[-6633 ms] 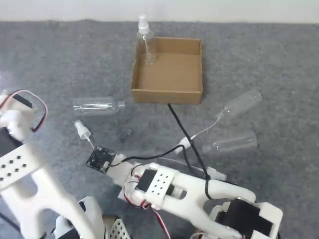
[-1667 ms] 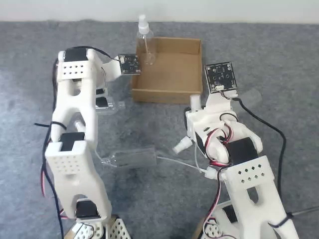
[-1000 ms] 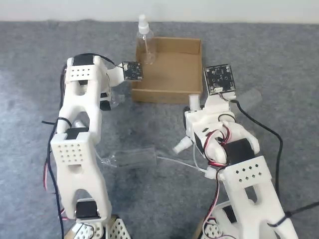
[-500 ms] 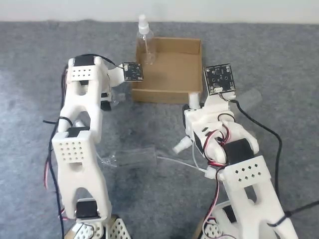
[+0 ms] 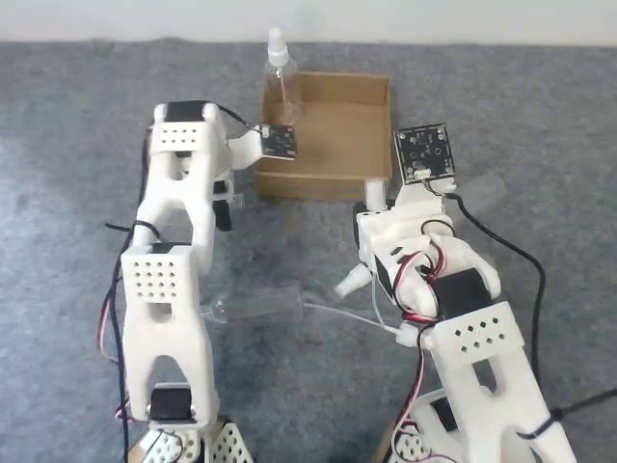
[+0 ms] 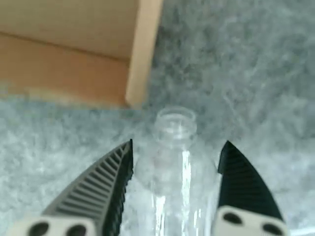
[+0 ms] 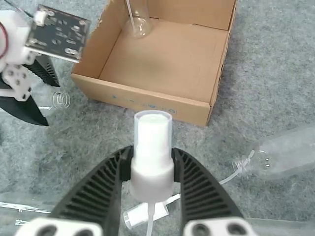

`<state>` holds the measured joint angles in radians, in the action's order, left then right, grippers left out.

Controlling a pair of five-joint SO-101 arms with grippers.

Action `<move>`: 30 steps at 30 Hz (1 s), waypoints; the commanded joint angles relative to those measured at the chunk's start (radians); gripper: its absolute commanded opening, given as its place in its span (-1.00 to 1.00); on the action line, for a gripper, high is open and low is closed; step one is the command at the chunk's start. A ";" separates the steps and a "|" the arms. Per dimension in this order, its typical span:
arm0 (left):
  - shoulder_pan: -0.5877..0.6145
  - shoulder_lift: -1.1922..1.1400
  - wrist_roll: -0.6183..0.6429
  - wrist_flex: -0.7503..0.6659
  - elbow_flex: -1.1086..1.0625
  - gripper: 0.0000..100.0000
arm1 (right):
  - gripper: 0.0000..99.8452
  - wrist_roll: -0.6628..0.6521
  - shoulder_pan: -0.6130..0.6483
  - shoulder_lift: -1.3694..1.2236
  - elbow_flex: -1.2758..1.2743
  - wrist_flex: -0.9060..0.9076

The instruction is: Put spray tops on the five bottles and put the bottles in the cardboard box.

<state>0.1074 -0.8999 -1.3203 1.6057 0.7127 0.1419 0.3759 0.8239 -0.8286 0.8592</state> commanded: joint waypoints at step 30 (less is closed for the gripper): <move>0.041 -0.084 0.029 0.052 0.156 -0.55 | -0.93 0.000 -0.016 0.036 0.009 -0.019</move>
<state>0.1458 -0.9904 -1.3080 1.6594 0.8324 0.1419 0.3759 0.8239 -0.8286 0.8592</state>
